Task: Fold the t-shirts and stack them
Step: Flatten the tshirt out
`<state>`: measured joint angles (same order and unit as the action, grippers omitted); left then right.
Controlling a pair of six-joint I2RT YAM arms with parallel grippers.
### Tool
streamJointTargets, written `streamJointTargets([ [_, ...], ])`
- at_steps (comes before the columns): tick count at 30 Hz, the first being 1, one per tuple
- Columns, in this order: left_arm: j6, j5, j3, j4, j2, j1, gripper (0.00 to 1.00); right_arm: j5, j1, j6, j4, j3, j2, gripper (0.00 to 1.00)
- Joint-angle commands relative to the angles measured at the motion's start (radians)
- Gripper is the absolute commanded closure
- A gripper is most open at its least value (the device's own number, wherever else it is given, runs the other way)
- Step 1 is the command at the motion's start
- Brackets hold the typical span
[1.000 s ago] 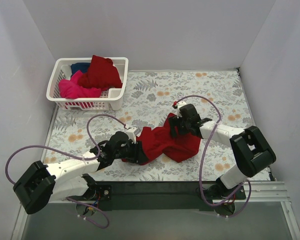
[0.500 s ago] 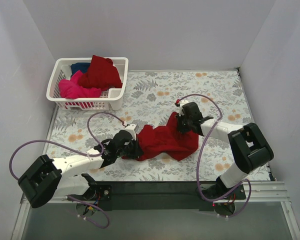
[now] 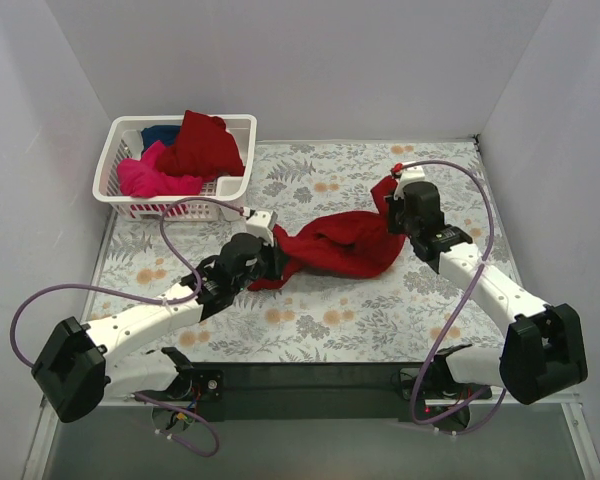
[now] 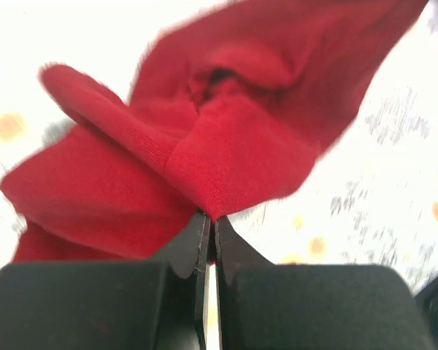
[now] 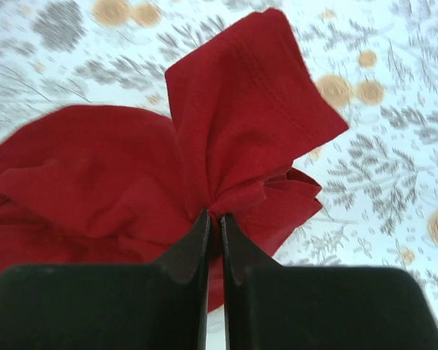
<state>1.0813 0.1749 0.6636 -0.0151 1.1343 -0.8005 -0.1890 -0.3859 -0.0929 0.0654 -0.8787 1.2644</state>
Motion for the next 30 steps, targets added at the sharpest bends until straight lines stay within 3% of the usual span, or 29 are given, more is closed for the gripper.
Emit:
streamJointTargets([
  [1,0.038,-0.153,-0.068,0.101,0.025,0.001,0.99,-0.112,0.018,-0.002,0.053,0.058,0.006,0.99],
  [2,0.051,-0.251,-0.078,0.119,0.027,0.001,0.94,-0.118,0.016,-0.008,0.056,0.072,0.007,0.99],
  [5,0.066,-0.325,-0.107,0.138,-0.027,0.000,0.63,-0.077,0.016,-0.019,0.062,0.076,0.007,0.82],
  [6,0.077,-0.318,-0.113,0.139,-0.056,0.000,0.58,-0.043,0.018,-0.021,0.062,0.076,0.004,0.64],
  [7,0.080,-0.298,-0.110,0.139,-0.105,0.000,0.47,-0.035,0.018,-0.021,0.063,0.075,-0.003,0.55],
  [9,0.083,-0.202,-0.082,0.141,-0.137,0.001,0.38,-0.035,0.016,-0.021,0.060,0.070,-0.010,0.37],
  [10,0.083,-0.157,-0.070,0.138,-0.140,0.001,0.36,-0.036,0.016,-0.019,0.060,0.066,-0.013,0.34],
  [16,0.045,0.134,0.082,0.101,0.051,0.007,0.34,0.016,0.016,-0.005,0.056,0.037,0.010,0.29],
  [21,0.032,0.143,0.168,0.106,0.244,0.066,0.34,-0.006,0.018,0.004,0.044,0.046,0.017,0.27],
  [26,0.020,0.154,0.186,0.081,0.303,0.089,0.35,0.028,0.018,0.005,0.011,0.064,0.004,0.26],
  [30,0.017,0.143,0.179,0.023,0.335,0.093,0.43,0.031,0.019,0.007,0.001,0.069,0.018,0.26],
])
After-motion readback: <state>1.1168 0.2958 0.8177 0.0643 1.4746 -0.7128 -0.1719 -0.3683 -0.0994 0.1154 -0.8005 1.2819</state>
